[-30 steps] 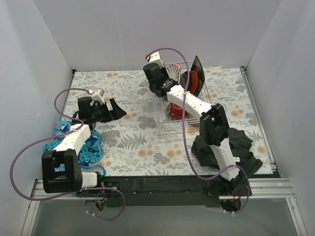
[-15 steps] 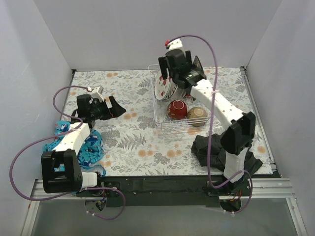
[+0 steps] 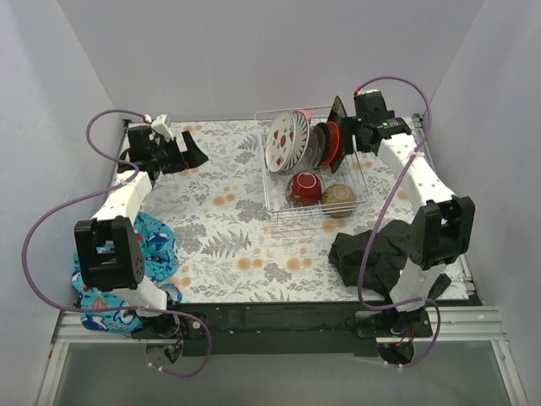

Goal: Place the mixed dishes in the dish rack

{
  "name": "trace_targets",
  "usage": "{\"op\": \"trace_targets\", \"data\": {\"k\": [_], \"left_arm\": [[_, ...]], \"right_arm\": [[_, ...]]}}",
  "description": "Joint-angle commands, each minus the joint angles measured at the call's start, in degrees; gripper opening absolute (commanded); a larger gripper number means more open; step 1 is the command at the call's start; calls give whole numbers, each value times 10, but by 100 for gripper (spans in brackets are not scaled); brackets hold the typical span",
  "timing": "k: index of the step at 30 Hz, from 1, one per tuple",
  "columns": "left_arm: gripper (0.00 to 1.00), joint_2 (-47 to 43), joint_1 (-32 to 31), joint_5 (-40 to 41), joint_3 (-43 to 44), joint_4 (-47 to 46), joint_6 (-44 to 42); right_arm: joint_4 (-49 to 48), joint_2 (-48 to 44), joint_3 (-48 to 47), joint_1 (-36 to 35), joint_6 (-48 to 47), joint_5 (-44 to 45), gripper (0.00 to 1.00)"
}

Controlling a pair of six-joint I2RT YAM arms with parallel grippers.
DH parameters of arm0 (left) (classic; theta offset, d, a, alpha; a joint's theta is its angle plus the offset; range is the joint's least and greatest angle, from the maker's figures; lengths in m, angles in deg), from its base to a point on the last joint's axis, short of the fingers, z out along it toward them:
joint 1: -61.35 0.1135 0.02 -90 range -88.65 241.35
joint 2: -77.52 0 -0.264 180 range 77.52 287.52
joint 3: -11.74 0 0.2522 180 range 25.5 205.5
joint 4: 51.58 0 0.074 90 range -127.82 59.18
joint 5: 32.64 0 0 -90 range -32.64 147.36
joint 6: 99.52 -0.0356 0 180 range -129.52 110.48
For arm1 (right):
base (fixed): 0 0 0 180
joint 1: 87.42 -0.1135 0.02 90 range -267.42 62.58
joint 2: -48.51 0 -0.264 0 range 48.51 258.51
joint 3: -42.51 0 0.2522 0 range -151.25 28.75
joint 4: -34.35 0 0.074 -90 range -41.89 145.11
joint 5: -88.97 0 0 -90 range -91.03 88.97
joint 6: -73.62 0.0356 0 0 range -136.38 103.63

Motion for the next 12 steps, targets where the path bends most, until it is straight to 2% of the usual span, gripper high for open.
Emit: {"op": "trace_targets", "data": {"k": [1, 4, 12], "left_arm": [[98, 36, 15, 9, 76, 55, -8], [98, 69, 37, -13, 124, 60, 18], [98, 129, 48, -16, 222, 74, 10]], "right_arm": [[16, -40, 53, 31, -21, 15, 98], [9, -67, 71, 40, -40, 21, 98], [-9, -155, 149, 68, -56, 12, 98]]}}
